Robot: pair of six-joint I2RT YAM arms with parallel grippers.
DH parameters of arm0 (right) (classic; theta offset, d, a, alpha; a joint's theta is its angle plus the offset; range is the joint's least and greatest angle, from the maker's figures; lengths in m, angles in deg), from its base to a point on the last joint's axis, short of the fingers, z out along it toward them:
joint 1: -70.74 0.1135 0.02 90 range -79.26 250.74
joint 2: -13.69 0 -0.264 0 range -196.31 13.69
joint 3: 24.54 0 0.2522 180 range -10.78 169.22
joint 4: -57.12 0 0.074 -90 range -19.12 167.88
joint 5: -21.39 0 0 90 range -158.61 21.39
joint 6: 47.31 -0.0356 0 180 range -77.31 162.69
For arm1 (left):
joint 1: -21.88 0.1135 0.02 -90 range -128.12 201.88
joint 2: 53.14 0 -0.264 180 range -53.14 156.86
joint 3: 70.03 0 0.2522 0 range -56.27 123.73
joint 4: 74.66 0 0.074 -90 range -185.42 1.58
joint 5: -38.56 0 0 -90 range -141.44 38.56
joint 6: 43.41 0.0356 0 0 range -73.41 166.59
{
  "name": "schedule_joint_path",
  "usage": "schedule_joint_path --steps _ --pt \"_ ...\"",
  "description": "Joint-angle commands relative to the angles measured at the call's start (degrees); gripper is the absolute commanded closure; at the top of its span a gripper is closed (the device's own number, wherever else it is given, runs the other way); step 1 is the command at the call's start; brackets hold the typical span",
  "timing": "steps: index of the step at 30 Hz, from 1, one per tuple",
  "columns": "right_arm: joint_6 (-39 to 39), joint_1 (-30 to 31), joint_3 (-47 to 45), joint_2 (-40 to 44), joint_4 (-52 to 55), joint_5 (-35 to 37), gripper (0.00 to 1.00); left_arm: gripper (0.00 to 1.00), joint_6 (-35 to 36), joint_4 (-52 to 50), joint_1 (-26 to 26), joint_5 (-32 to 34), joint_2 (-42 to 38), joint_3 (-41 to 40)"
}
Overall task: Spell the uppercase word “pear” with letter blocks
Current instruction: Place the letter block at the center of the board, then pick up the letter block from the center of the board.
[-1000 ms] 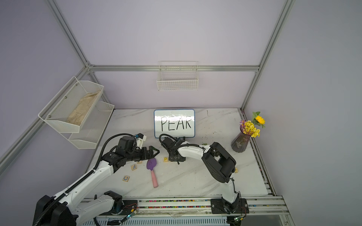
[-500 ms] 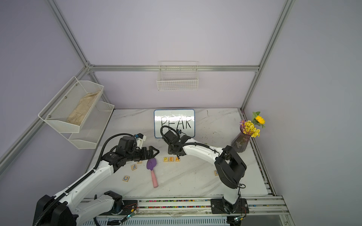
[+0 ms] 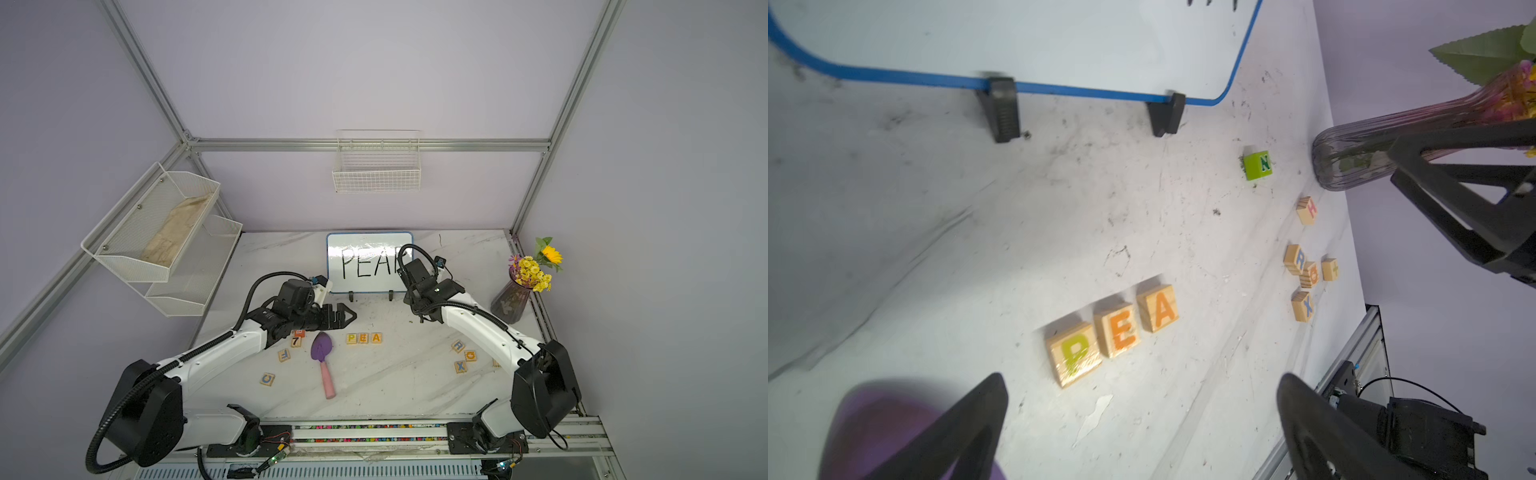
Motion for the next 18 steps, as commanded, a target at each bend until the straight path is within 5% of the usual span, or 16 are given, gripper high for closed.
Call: schedule_joint_path --steps 1,7,18 --pt "-1.4 -2.2 -2.2 2.5 7.1 2.4 0.39 0.0 2.0 6.2 -3.2 -0.9 2.8 8.1" --pt "-10.3 -4.8 -9.5 7.7 8.9 3.6 0.41 0.0 4.2 7.6 -5.4 -6.1 7.6 9.2" --pt "-16.5 -5.5 -16.2 6.9 9.0 -0.2 0.45 0.0 6.4 6.8 -5.4 -3.8 10.0 10.7"
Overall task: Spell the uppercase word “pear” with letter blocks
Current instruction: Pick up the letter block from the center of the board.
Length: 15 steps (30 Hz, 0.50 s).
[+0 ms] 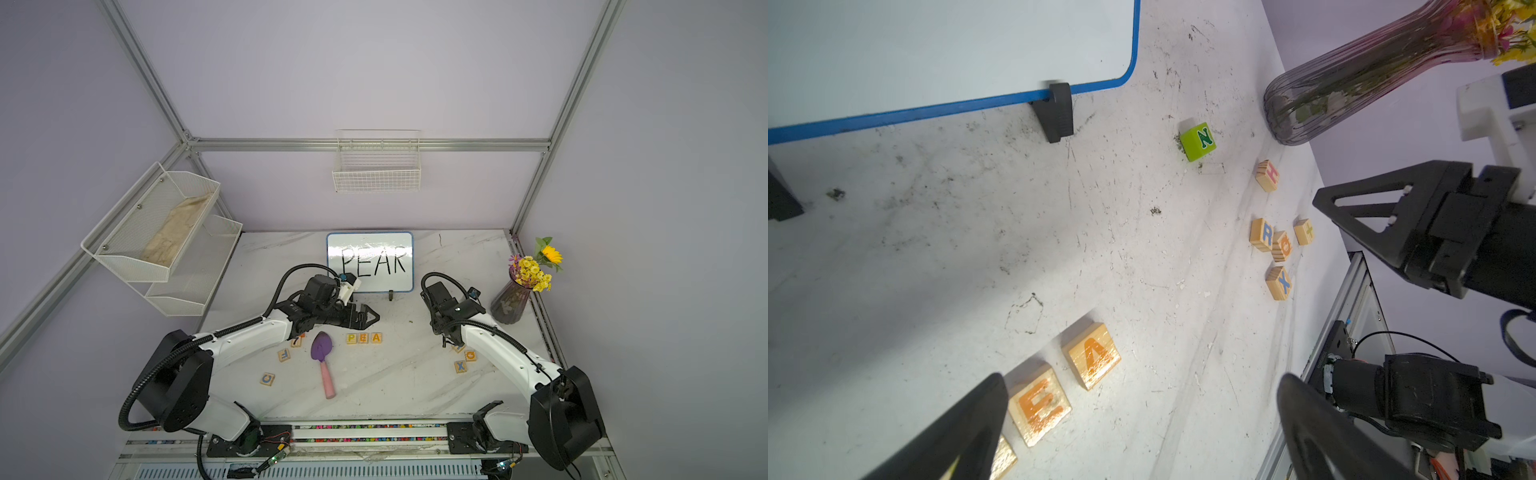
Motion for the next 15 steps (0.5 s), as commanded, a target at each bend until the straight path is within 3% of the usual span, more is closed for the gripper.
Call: schedule_joint_path --steps 1,9,15 --pt "-3.3 -0.2 -1.5 -1.4 1.9 -0.5 0.46 0.0 1.6 1.2 0.1 -0.8 1.2 6.2" --pt "-4.0 -2.9 -5.5 -0.7 0.8 -2.9 0.47 0.0 2.8 1.3 0.1 -1.2 1.0 6.1" --pt "-1.8 -5.1 -8.2 -1.0 -4.2 -5.8 0.47 0.0 3.8 3.6 -0.7 -5.8 1.2 5.4"
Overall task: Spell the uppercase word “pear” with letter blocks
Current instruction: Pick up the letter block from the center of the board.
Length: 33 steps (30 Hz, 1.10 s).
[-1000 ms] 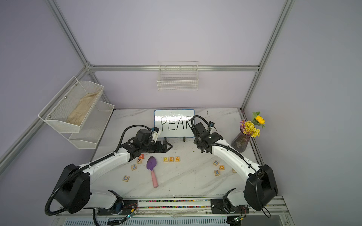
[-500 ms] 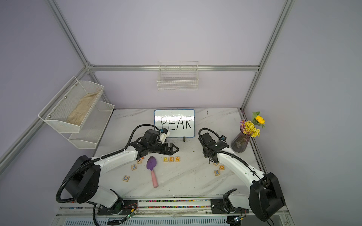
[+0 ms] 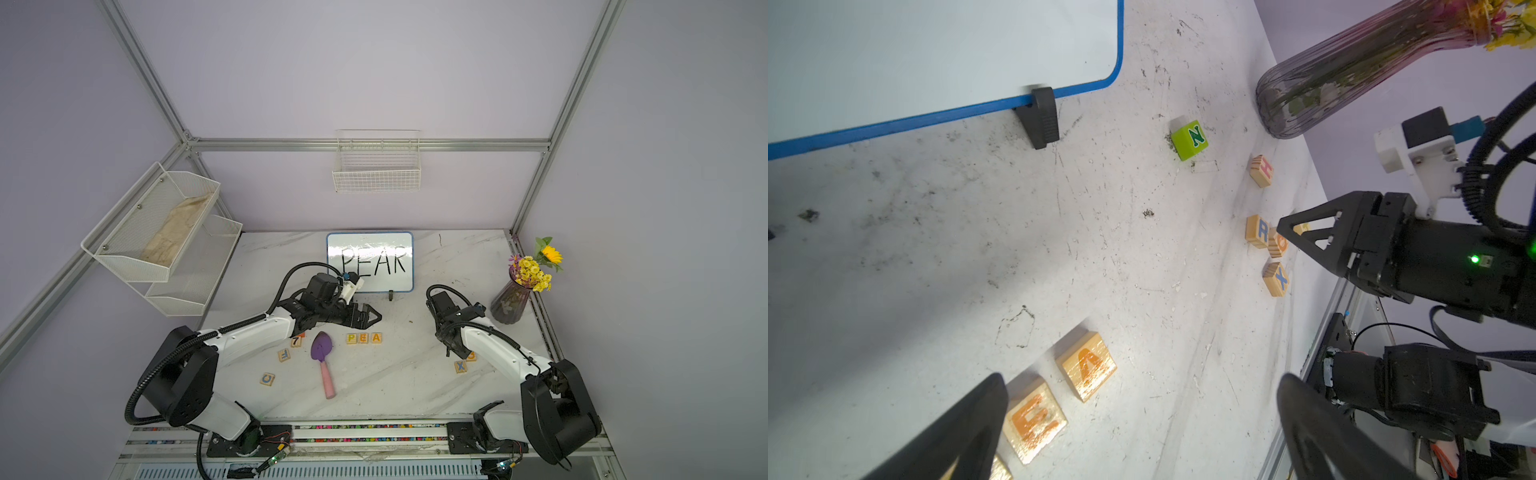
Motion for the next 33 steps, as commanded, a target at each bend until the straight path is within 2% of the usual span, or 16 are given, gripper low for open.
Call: schedule_joint_path --steps 1,6,22,26,33 --pt "0.3 -1.4 -2.0 0.5 -3.3 -1.8 0.47 0.0 1.9 3.3 -0.6 -4.1 -0.2 4.4" --pt "3.2 -3.4 -4.1 0.0 -9.1 -3.8 0.47 0.0 2.4 3.5 -1.0 -5.4 0.0 4.7" --pt "5.1 -7.2 -7.6 -2.2 -12.9 -7.2 0.49 0.0 2.6 2.7 -2.5 -4.6 0.3 6.5" --pt "5.8 -7.3 -7.5 -2.9 -13.1 -7.0 0.53 0.0 2.8 2.5 -2.7 -4.1 0.2 6.7" --pt "6.7 -7.6 -7.6 -3.3 -14.0 -7.0 0.64 0.0 2.7 1.8 -2.9 -2.6 -0.2 6.7"
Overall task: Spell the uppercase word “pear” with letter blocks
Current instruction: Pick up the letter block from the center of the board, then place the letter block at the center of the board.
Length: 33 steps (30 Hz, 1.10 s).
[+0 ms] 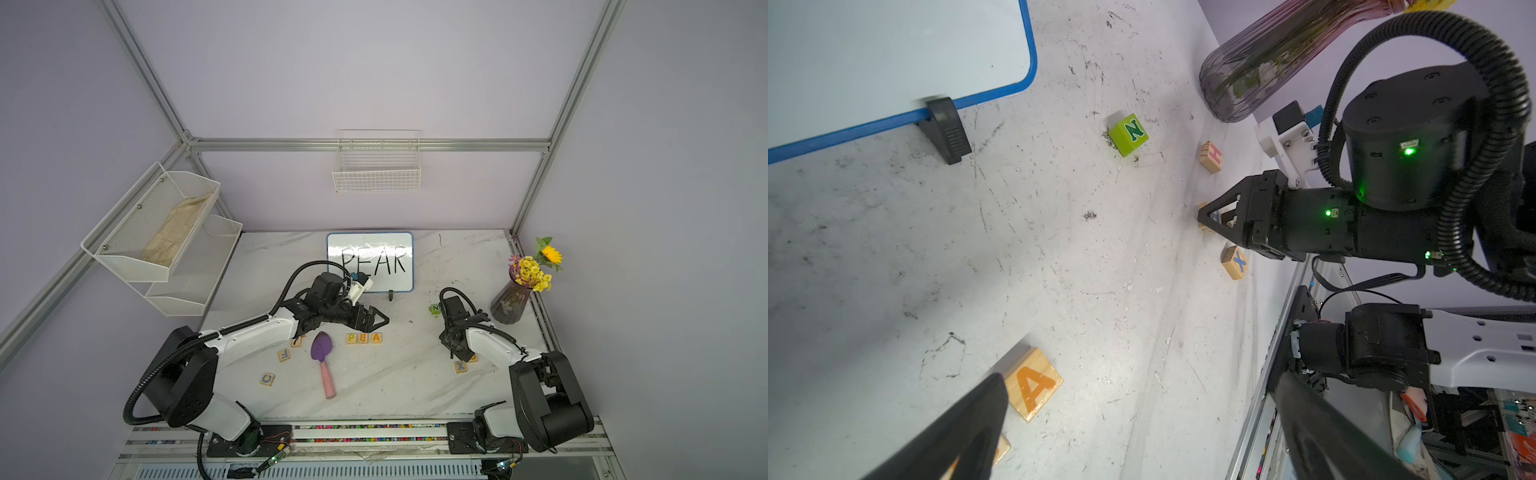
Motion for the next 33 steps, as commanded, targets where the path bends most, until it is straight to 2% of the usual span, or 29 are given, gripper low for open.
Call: schedule_joint_path --steps 1,6,12,18,24,33 --pt "0.4 -0.4 -0.2 -0.2 -0.2 0.7 0.65 0.0 1.3 0.6 -0.5 0.8 -0.4 5.2" --pt "3.4 -0.4 2.6 0.8 1.8 1.1 0.68 0.0 0.9 0.5 -0.5 1.1 -0.7 5.2" --pt "10.9 1.1 8.9 2.2 4.4 0.4 0.71 0.0 -0.2 -1.8 -0.4 5.6 -1.7 4.5" --pt "14.3 11.5 14.9 -0.4 3.1 2.8 0.71 0.0 -2.6 -2.4 0.6 11.8 -6.3 0.5" --pt "17.0 20.3 20.4 -10.5 1.9 2.1 0.71 0.0 -5.6 -5.8 2.7 17.6 -12.0 -3.1" --pt "18.1 25.7 21.7 -17.4 -1.6 -0.1 0.71 0.0 -7.3 -7.9 4.0 23.1 -20.2 -8.5"
